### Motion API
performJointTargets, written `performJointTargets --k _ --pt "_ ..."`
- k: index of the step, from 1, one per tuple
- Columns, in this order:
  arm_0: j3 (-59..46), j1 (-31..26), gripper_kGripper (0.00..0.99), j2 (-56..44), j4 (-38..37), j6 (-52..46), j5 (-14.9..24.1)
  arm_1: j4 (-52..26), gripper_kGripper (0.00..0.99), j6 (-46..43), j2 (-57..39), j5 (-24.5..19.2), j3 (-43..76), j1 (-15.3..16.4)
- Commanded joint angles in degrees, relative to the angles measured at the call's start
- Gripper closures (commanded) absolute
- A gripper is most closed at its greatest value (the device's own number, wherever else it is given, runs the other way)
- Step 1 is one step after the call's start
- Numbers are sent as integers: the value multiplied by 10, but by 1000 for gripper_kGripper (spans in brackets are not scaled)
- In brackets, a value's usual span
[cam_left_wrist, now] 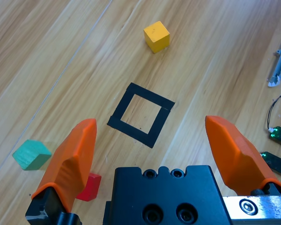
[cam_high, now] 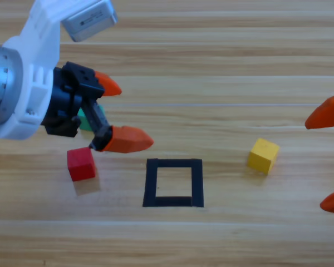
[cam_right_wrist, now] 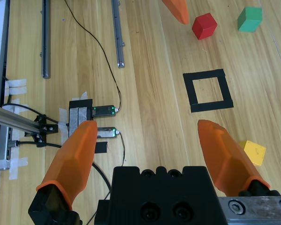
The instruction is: Stack the blocks in the rectangular block: red at the bottom, yellow in the middle, green on top
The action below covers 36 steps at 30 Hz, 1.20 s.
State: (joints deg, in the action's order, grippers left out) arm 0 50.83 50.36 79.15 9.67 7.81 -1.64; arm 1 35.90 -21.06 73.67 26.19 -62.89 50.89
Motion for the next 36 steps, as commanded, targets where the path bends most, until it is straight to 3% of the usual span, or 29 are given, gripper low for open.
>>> performJointTargets --k 1,8,11,15,19,21,26,31,36 --pt "-13 12 0 11 4 -9 7 -8 42 6 9 -9 22 13" --pt "-15 12 0 10 4 -10 8 -9 42 24 17 -26 17 13" --pt "-15 12 0 9 4 -10 8 -15 40 80 54 -133 2 8" --pt "8 12 0 8 24 -33 30 -14 34 126 123 -181 -28 -29" --pt "150 12 0 22 150 -119 110 -14 30 134 184 -265 -69 -31" --pt "212 0 0 29 203 -161 135 -4 30 125 220 -276 -89 -36" --pt "309 -99 0 32 345 -280 138 34 30 107 320 -292 -145 -52" --pt "287 -169 0 39 433 -375 136 52 31 79 390 -322 -159 -62" --pt "203 -194 0 65 449 -447 138 55 33 64 425 -322 -161 -72"
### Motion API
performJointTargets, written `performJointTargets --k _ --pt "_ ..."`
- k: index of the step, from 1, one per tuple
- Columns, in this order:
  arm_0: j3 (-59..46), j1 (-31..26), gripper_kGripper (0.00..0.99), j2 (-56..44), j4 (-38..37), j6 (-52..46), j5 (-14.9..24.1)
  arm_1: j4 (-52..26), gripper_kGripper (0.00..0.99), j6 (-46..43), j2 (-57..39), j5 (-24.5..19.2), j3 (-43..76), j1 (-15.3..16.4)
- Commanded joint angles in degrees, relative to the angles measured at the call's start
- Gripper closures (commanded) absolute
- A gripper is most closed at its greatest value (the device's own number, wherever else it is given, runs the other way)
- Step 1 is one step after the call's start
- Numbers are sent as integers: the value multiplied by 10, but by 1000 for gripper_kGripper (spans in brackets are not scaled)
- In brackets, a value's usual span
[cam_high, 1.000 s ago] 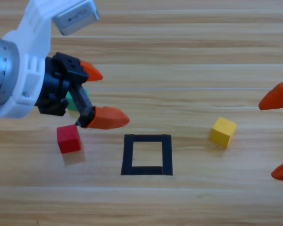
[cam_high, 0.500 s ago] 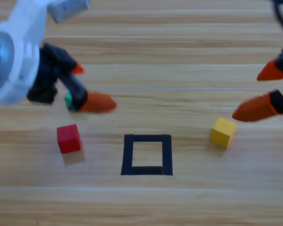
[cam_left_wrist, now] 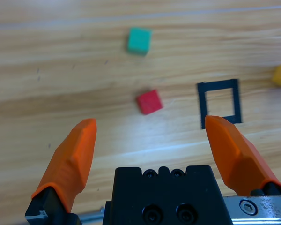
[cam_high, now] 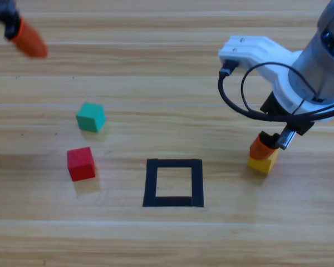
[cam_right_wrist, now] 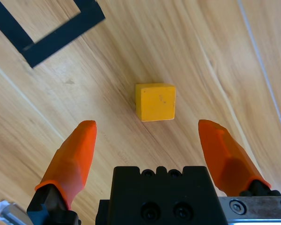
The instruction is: Stack the blocks in the rectangular block: red at the bottom, yellow in the middle, green on top
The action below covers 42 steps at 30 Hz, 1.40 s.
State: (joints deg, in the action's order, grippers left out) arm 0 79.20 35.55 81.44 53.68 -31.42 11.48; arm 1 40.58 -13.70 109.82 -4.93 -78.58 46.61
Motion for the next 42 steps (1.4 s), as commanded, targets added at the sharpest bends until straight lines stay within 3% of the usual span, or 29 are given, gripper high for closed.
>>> performJointTargets --k 1,8,14,21,28,31,36,37,42 --pt "-92 -47 0 58 9 -66 7 9 33 -11 66 -10 -5 -29" --pt "-100 -46 0 189 7 -134 11 37 34 -26 119 -22 -45 -35" --pt "-63 -35 0 270 0 -145 -11 39 39 -30 145 -23 -55 -35" --pt "-48 -23 0 271 -16 -151 -43 39 73 -30 163 -19 -63 -54" --pt "-52 -20 0 268 -46 -153 -66 39 172 -33 211 6 -78 -72" --pt "-66 -19 0 275 -82 -152 -81 40 340 -40 215 23 -79 -75" --pt "-90 -19 0 285 -122 -150 -95 57 919 -47 210 41 -84 -75" --pt "-95 -19 0 286 -129 -149 -97 64 990 -47 206 45 -84 -75" --pt "-99 -19 0 297 -139 -143 -98 104 990 -47 141 35 -76 -74"
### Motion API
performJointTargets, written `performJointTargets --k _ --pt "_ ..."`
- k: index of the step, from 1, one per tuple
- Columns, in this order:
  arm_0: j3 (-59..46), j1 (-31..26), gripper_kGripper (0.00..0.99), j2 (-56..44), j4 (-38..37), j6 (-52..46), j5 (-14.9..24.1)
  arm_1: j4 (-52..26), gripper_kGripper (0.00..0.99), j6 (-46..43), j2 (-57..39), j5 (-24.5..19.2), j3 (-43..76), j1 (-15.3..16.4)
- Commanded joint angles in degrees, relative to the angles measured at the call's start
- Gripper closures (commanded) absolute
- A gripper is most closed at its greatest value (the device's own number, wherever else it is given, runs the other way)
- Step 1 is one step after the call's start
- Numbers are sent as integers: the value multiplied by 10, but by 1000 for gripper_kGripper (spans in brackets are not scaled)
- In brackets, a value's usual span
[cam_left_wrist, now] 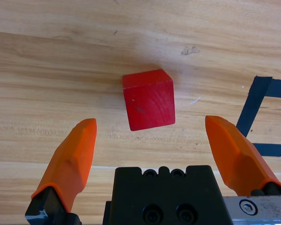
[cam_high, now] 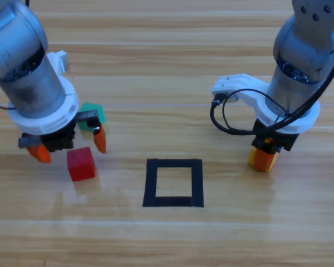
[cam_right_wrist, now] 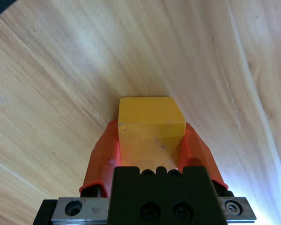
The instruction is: Stack the blocks in the rectangular block: red at the bottom, yellow in the middle, green on top
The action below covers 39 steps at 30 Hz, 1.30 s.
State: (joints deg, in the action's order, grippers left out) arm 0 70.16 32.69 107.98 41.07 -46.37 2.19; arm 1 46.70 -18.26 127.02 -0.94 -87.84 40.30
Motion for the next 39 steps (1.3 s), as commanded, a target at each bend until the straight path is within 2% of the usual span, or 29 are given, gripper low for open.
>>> performJointTargets --k 1,7,16,25,28,32,39 --pt "-10 10 0 35 -16 8 -5 58 990 -1 -56 -5 16 -8" --pt "-15 9 0 62 -31 14 -7 91 990 0 -117 -1 30 24" --pt "-14 9 0 106 -50 11 -7 84 990 18 -105 52 26 26" --pt "8 9 11 109 -47 4 -7 73 990 41 -102 53 29 27" --pt "16 5 71 102 -35 6 -7 71 990 42 -102 53 30 27" --pt "16 4 205 89 -29 8 -3 67 990 43 -100 53 34 27" --pt "13 0 741 67 2 17 19 67 990 44 -100 53 34 27"
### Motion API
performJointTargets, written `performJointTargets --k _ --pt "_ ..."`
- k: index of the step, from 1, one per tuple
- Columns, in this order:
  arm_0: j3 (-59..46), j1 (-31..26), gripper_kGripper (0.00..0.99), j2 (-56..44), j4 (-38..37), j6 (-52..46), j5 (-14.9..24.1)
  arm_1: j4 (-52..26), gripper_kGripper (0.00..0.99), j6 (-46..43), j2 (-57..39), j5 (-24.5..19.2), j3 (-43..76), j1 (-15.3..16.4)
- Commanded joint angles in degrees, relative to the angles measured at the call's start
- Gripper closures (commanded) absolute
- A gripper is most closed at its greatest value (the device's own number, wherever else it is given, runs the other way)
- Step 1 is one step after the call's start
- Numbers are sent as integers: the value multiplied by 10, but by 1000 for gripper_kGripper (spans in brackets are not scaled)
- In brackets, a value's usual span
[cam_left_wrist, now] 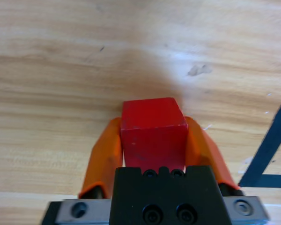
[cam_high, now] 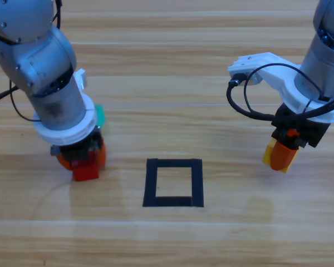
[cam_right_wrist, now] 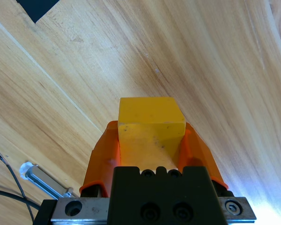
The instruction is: Stack the blocks in the rectangular block: red at the bottom, yellow in the middle, green on top
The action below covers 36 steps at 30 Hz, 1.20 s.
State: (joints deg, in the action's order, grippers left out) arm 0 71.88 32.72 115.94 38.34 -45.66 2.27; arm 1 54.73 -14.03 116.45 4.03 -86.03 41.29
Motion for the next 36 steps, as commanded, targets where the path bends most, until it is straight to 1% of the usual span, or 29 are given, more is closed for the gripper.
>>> performJointTargets --k 1,3,6,10,13,15,17,20,23,28,36 --pt "-7 -1 788 -18 32 12 20 -13 990 2 5 4 16 17" --pt "-10 -2 887 -27 38 19 23 -13 990 2 5 5 16 17" --pt "8 0 889 -31 48 26 26 -13 990 3 4 5 17 17" --pt "99 60 899 -1 104 28 34 -13 990 5 2 5 18 17" --pt "196 118 929 53 167 19 44 -13 990 7 1 5 19 17" --pt "246 149 972 91 198 12 45 -13 990 8 -1 5 19 17" --pt "269 170 990 114 205 4 40 -13 990 8 -1 5 19 17" --pt "293 193 990 142 211 -14 31 -13 990 9 -1 5 20 17" --pt "303 205 990 158 212 -36 23 -13 990 9 -1 4 21 17" --pt "305 207 990 152 212 -70 19 -13 990 10 0 5 22 17" --pt "318 206 990 152 205 -91 5 -14 990 9 4 5 21 17"
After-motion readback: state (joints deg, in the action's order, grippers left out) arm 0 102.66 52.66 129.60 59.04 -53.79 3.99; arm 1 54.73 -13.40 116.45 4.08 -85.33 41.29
